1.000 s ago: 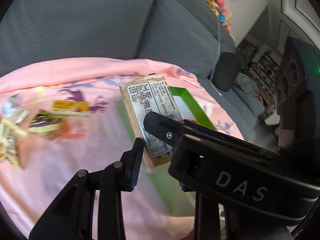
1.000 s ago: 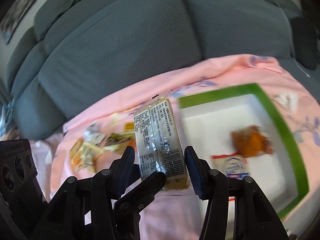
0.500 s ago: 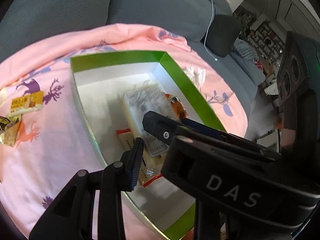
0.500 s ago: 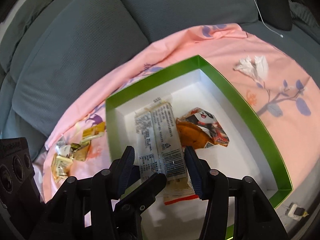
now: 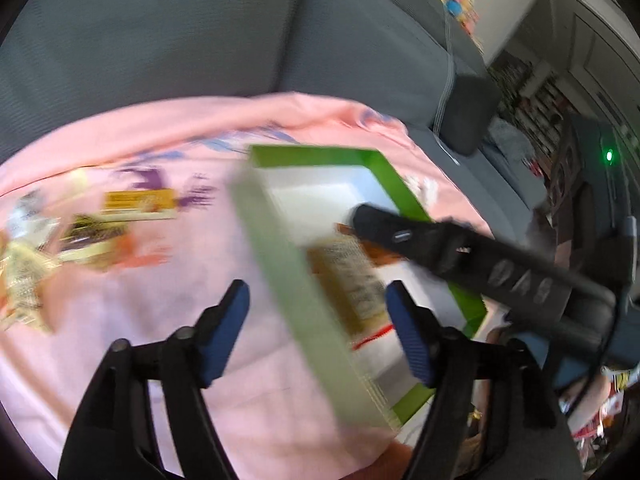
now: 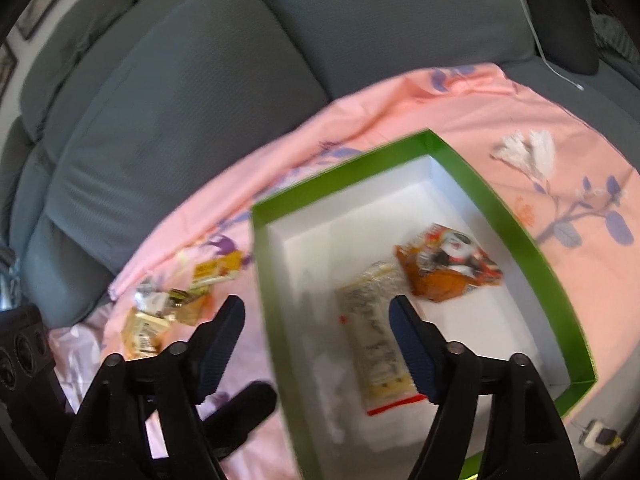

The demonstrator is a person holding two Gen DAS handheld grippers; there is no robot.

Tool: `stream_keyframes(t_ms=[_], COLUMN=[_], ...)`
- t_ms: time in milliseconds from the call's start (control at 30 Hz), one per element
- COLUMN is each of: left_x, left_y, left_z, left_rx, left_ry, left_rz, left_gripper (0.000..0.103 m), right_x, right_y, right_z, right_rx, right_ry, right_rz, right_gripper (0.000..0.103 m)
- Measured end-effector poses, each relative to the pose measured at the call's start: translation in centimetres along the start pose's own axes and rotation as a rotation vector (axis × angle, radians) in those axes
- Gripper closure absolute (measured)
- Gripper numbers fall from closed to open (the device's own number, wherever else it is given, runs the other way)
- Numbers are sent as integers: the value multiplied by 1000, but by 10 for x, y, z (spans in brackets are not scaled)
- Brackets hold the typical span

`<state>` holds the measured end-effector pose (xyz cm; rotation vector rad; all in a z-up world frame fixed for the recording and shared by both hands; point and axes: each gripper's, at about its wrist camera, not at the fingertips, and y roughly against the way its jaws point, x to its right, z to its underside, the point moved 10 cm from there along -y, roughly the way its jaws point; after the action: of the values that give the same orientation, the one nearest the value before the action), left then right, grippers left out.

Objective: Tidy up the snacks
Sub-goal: 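Move the right gripper to the pile and grasp the yellow-and-black packet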

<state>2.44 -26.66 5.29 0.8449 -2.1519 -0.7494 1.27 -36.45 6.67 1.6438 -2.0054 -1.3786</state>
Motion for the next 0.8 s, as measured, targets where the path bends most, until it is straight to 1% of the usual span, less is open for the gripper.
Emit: stream_keyframes(t_ms=[33,100,133,167,200,300,333,400,467,500,600,700,767,800], left_x=[-12,-43,-57,-78,-92,-135,-148,-174,-196,-206,-229,-242,-252,-253], left_y=[9,31,39,51,59,82,88,97,104,105,103,91,90,91], left_z=[1,4,6,9,12,25,32,49,69,79,106,118,119,118], left_rx=[15,47,58,69,75,84,82,80,74,70,51,18,21,25], left_ry=[17,57,73,98,119,193,219,275,329,359,445,475,503,506], left_rz=[-20,-83,-116,-168,-203,-273,-290,-331,-354,-359,-359,-335,-346,-346], left_gripper=[23,16,15,15,15,15,15,15,15,15,15,15,15,15], right_x=[-6,-21,-28,-36,-45,-73,-84,-106,-123,-133,-151,-166,-171,-174], right_y=[0,0,-1,-2,-3,-13,-19,-38,-58,-70,-97,-120,-137,-149], right_z=[0,1,2,4,6,13,17,29,40,46,52,50,50,49], right_rx=[4,9,10,11,10,-5,-21,-84,-145,-173,-188,-185,-209,-228], right_ry=[6,25,35,48,65,110,124,151,168,185,252,315,315,291], right_rz=[-18,-49,-57,-63,-65,-92,-114,-156,-172,-162,-110,-60,-46,-40], right_gripper=[25,22,22,21,21,21,21,21,21,21,21,21,21,21])
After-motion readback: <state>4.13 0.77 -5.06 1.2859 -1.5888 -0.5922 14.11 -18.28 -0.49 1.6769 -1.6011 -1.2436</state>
